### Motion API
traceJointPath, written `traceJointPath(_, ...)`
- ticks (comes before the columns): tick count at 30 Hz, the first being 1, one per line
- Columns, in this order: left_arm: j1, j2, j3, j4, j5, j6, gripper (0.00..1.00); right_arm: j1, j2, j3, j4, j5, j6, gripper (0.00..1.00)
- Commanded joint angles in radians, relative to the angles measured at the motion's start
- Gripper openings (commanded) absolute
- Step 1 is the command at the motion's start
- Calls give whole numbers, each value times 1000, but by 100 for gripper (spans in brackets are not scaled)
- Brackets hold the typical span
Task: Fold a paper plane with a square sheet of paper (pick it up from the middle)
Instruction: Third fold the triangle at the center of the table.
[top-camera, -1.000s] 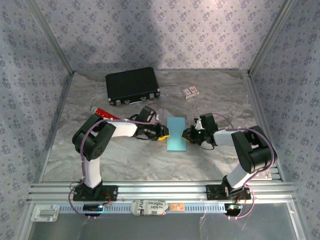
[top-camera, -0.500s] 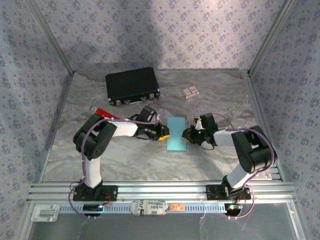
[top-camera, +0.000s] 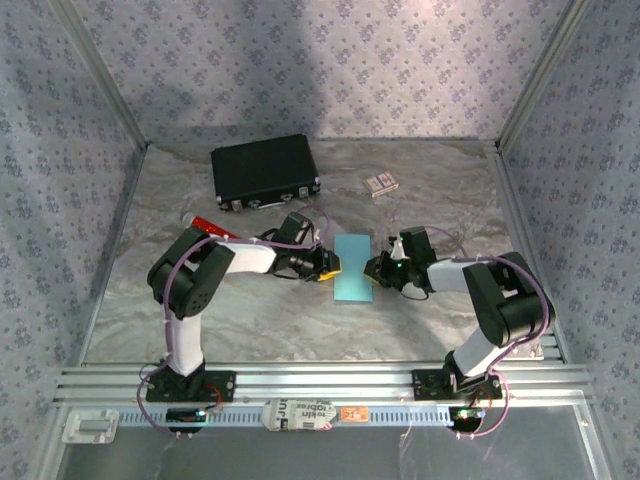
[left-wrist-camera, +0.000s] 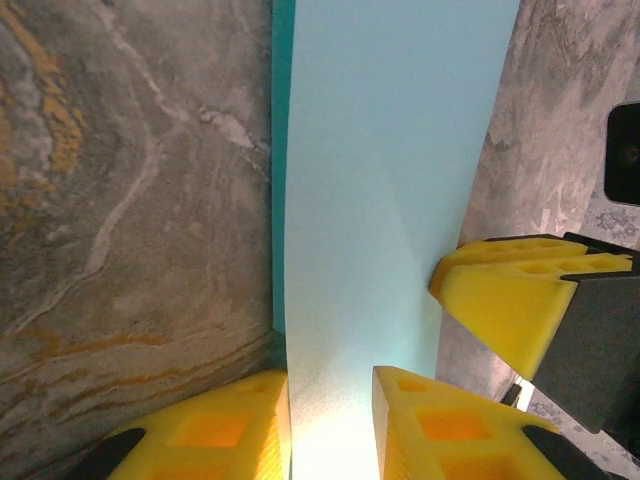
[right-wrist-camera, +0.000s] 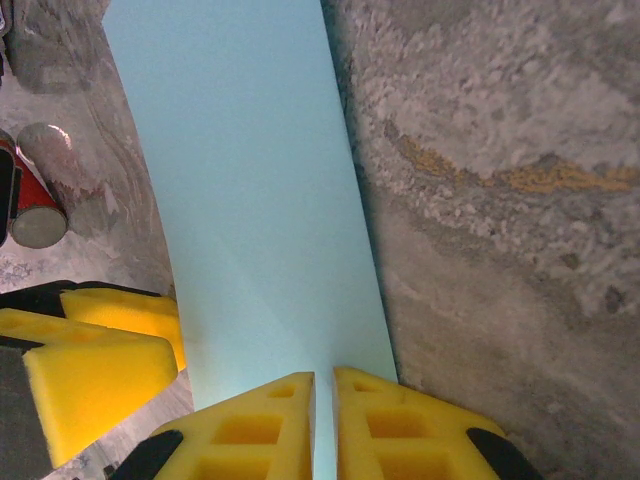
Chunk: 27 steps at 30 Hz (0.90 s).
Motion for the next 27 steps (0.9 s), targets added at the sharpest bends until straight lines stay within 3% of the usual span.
traceJointPath(1,-4,21,16,22,22,-7,25,-3,0,-20,-40,33,0,14)
traceJointPath(17,5,-20,7,26,8,-17,8,-5,-64,-8,-51,15,-23,20)
traceJointPath(23,27,-72,-23,25,10,-36,6,-3,-165,34,-183,68,-105,33)
traceJointPath(27,47,-100,-55,22,25,-40,7,15,-230,51,-256,108,-176,51)
